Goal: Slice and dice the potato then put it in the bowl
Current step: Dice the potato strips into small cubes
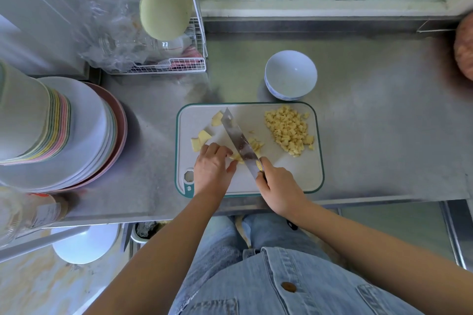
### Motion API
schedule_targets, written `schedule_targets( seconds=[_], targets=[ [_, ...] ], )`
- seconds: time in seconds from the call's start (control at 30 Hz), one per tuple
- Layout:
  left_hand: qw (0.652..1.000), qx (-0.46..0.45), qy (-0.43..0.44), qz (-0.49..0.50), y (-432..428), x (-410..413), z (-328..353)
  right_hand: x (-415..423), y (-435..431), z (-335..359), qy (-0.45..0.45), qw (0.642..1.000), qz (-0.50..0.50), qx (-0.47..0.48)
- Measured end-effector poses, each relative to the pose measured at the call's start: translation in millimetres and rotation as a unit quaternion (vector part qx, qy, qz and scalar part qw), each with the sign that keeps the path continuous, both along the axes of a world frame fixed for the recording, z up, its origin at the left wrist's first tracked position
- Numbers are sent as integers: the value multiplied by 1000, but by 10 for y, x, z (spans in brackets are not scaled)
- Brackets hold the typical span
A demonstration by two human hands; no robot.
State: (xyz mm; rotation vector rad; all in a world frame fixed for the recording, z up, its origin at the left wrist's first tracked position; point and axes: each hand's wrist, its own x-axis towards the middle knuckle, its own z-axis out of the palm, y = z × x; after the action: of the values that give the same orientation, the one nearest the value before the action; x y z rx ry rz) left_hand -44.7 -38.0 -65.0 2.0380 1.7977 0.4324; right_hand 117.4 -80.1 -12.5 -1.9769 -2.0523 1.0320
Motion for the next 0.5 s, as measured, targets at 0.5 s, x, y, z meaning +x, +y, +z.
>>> schedule_targets(
  seconds=[0.5],
  targets=[
    [1000,0,-7,14,27,28,19,-128,-8,-92,-39,999,-3,-28]
  ],
)
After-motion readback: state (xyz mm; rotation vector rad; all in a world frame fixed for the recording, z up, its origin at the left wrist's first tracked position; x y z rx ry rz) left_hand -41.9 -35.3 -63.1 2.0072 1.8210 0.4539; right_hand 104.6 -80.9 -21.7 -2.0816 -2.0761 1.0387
